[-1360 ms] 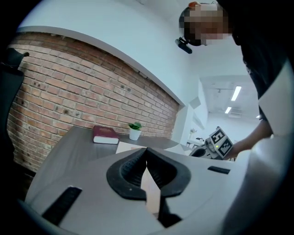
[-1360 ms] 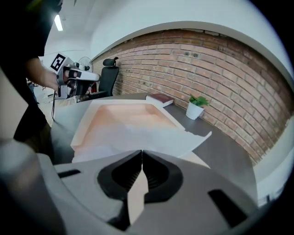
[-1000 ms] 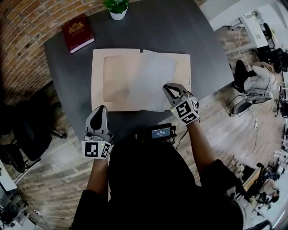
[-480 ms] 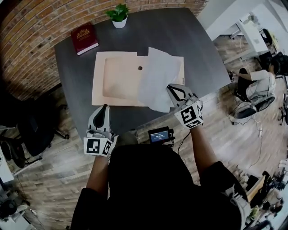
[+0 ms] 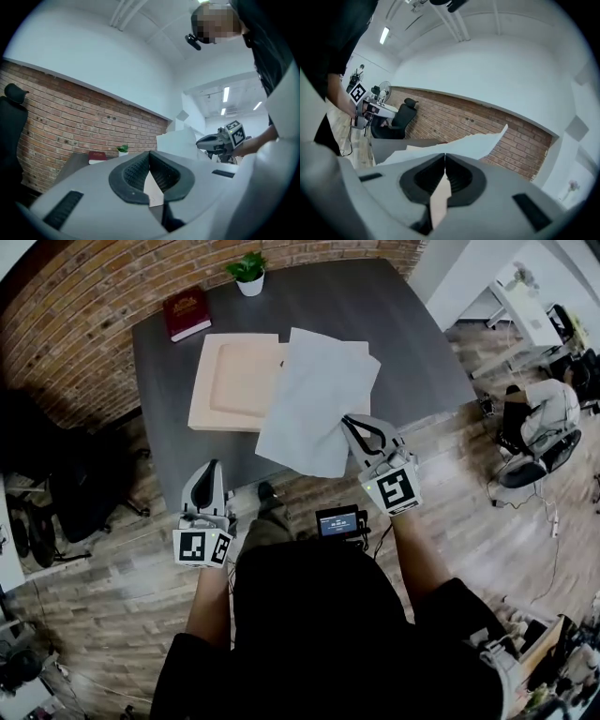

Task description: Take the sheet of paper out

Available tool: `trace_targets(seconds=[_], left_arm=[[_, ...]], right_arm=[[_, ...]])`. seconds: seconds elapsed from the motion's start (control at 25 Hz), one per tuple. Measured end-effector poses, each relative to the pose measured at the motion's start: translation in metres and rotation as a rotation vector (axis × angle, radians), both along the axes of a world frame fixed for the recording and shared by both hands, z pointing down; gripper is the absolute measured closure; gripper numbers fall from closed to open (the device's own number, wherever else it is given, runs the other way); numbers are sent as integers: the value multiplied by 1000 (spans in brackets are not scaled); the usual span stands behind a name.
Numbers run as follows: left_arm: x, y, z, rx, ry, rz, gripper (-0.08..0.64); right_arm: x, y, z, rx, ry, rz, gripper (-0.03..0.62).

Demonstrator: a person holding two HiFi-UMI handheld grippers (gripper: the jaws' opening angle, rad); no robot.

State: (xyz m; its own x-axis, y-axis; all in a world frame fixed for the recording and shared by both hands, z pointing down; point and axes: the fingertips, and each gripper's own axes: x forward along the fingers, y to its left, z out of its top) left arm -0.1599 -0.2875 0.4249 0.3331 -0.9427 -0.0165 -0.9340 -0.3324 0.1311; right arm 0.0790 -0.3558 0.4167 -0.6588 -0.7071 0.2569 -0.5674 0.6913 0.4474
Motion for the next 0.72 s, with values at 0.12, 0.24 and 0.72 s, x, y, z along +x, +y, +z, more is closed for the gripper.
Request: trace_targets(seconds=[0.12, 0.24, 0.72], left_arm=[[6, 32, -13, 22, -4, -22, 564], [12, 65, -24, 33, -23, -31, 564], [-2, 156, -40, 19, -59, -44, 563]], right_arm=[[5, 32, -11, 12, -86, -12, 583], [9, 64, -20, 19, -133, -30, 583], [-5, 158, -35, 4, -265, -60, 583]])
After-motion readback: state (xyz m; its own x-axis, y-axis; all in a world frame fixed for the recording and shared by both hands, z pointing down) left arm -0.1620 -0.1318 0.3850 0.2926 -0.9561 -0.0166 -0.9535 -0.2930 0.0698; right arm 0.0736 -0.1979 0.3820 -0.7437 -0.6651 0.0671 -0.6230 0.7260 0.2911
